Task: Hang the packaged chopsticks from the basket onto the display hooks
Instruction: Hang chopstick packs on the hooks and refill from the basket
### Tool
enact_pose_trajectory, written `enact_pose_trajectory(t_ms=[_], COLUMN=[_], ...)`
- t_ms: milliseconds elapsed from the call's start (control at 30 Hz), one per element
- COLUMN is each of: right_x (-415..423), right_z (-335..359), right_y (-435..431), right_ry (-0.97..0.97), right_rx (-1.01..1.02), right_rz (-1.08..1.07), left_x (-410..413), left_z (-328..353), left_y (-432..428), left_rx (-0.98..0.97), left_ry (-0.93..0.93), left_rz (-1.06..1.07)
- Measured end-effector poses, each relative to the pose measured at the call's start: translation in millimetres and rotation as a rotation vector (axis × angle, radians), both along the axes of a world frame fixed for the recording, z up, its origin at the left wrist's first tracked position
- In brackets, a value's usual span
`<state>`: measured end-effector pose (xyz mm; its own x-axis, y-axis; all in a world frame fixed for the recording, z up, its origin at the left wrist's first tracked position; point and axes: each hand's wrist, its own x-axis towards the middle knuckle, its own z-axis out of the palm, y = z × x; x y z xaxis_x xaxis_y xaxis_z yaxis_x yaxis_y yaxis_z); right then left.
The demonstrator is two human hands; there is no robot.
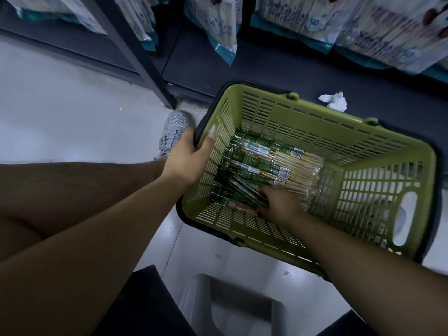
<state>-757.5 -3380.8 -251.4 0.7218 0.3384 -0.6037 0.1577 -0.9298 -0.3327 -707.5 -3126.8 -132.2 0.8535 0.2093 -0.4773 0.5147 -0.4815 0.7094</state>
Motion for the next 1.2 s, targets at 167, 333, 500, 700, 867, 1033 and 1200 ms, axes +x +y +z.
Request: enact_pose_trajectory(t_ms=[167,333,500,700,867,1033,1200], right_x=[-1,10,31,51,47,57,72], right_z=[5,25,70,144,181,144,66], right_y=[-8,-18,-20,23,58,36,-1], right_ry=[0.063,0.114,0.031,-0.105,-0.118,0.044,0.064], right_rx=[0.117,0.229,0.366,0.555,0.722,0.585,0.162], right_rz=[-0.105,-0.284,-0.427,-0.399,-0.281,-0.373,-0.342], left_x=[-1,0,-6,-5,2,13,17], left_z=[1,5,19,56,69,72,61], left_y=[-1,0,-5,-41,-57,-24,-4], left_rx=[0.034,0.047,0.151,-0.153,-0.519,-0.343,-0.316], left_ry=[-0.008,-0.007,-0.156,-0.2,-0.033,-0.048,-0.011], left_rz=[-0.011,-0.037,-0.011,-0.03,0.247,0.327,0.309])
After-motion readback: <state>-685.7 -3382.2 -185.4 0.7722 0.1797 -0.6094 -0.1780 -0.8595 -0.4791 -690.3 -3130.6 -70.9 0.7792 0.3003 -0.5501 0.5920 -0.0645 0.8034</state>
